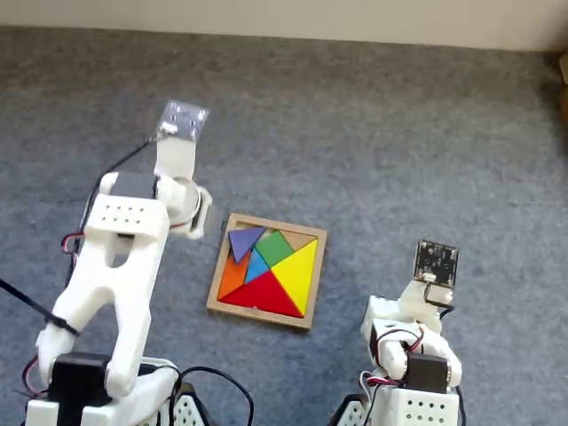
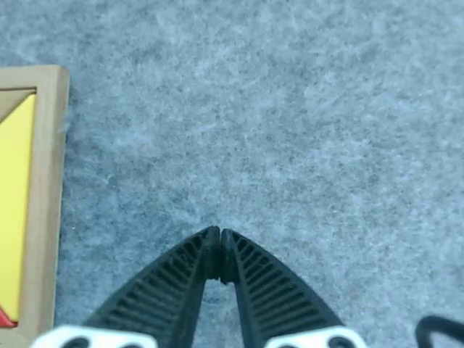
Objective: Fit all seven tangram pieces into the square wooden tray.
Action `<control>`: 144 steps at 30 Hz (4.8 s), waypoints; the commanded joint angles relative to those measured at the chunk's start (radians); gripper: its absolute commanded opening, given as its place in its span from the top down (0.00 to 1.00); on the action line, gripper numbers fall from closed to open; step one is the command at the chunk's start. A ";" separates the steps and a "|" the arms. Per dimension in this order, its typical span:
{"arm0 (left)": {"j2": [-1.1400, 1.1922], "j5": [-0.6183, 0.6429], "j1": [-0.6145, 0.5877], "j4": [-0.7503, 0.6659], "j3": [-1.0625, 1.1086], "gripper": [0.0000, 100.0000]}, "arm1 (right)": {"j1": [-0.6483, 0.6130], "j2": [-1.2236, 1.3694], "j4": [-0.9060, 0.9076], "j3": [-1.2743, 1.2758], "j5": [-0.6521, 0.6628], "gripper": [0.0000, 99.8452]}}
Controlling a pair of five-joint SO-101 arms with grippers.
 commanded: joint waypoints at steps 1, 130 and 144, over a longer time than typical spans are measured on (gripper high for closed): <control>-0.062 0.005 0.027 -0.026 0.065 0.73 | 0.021 -0.028 0.002 0.156 0.008 0.98; -1.520 -0.052 0.077 -0.331 1.032 0.95 | 0.022 -0.028 0.002 0.156 0.008 0.98; -1.509 -0.049 -0.028 -0.295 1.115 0.95 | 0.070 -0.027 0.002 0.156 0.008 0.98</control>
